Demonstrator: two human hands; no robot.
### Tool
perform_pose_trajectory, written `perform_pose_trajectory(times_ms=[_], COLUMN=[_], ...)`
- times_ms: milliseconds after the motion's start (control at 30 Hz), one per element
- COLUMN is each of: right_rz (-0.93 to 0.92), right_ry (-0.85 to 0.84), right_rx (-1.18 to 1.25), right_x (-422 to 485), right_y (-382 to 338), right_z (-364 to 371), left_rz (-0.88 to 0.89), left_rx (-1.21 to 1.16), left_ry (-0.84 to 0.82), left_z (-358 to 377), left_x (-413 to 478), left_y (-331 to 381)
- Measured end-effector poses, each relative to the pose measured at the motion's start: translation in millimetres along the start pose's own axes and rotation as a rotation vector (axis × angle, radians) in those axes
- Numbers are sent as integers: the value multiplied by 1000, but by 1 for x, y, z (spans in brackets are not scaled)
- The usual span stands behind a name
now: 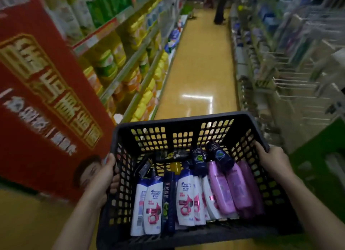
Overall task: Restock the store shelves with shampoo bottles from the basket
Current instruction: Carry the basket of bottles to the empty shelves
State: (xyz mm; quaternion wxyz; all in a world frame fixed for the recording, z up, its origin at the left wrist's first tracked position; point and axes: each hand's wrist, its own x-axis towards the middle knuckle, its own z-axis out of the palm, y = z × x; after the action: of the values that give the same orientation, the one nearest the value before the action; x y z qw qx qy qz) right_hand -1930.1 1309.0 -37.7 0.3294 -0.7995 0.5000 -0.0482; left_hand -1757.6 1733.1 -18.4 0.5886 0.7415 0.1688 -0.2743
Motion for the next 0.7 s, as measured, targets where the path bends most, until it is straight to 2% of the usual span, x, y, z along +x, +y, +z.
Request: perform_pose_trajectory(times_ms=[267,433,700], right_rz=[169,274,339], right_ry=[129,184,167], right_rx=[51,75,112], right_x=[93,151,317], right_y=[-22,-58,-109], right_z=[29,45,74], left_rz=[-70,-57,-35], left_rx=[154,213,319], left_ry=[-187,-243,-216], left_z=[67,113,209], left_x=[160,245,388], left_y=[91,164,270])
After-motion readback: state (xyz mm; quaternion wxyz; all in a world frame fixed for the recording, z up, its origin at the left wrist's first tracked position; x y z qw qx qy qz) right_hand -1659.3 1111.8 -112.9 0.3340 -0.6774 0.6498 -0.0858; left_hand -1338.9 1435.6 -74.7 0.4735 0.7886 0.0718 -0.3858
